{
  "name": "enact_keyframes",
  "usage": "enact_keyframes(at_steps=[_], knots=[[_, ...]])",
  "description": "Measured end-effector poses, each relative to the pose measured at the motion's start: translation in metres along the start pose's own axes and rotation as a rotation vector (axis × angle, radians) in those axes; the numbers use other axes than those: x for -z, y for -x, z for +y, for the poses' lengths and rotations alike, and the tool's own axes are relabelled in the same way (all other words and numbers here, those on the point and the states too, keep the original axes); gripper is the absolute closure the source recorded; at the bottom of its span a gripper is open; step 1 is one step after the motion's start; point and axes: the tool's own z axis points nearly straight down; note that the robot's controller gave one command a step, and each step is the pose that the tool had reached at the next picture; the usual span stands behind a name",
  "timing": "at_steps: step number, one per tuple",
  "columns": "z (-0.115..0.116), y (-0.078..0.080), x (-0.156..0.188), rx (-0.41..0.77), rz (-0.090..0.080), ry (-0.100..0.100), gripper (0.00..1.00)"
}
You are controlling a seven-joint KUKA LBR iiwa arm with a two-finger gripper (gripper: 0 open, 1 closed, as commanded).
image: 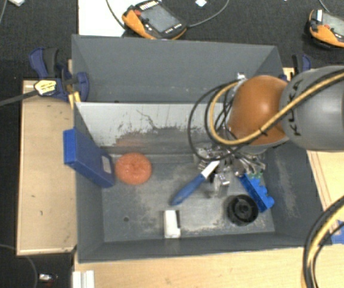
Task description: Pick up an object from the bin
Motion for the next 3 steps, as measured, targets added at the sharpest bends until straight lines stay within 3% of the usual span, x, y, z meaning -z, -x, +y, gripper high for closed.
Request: enact_keyframes(at_steps=[2, 3], knots=[[-0.0005, 0.0006, 0.0012, -0.005, -0.002, 0.0, 0.0], [-0.0028, 0.0004, 0.0059, -0.016, -0.005, -0.001, 1.0]])
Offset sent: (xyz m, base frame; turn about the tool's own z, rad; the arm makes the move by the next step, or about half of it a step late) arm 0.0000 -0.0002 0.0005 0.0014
